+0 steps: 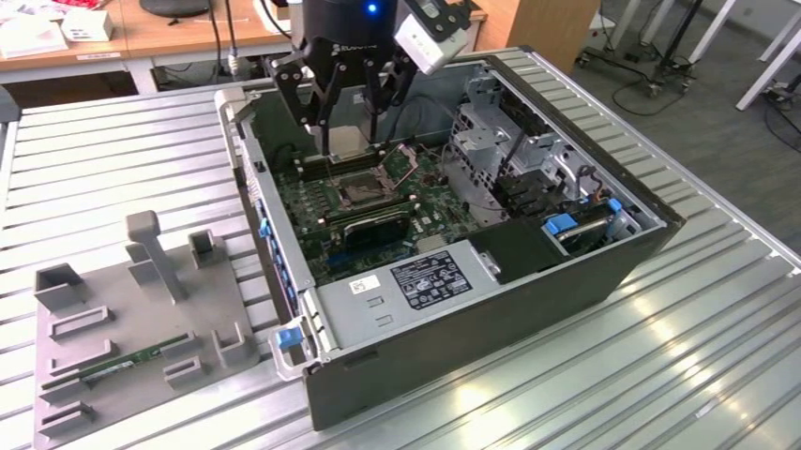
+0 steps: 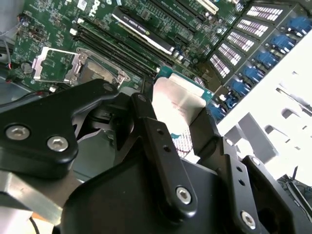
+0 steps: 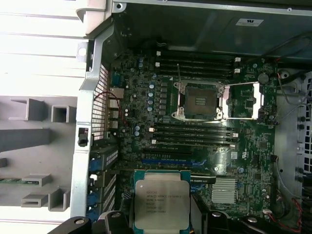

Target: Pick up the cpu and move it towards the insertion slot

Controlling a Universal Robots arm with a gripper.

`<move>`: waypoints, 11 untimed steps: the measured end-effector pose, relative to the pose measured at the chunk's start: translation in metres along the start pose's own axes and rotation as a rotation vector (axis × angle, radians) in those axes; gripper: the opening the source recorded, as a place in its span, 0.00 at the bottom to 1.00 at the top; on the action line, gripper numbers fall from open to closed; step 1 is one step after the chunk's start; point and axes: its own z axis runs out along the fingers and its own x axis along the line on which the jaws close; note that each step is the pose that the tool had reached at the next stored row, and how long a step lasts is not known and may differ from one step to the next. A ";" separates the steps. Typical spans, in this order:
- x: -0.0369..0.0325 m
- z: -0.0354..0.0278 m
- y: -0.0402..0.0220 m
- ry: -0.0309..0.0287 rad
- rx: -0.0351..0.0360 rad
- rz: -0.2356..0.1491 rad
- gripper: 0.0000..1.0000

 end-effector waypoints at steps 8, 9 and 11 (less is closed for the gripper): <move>-0.0147 0.0006 -0.0006 0.0000 0.0000 0.000 0.55; -0.0165 0.0006 -0.0007 -0.0001 0.0000 0.000 0.55; -0.0199 0.0007 -0.0009 -0.0001 -0.0001 0.000 0.55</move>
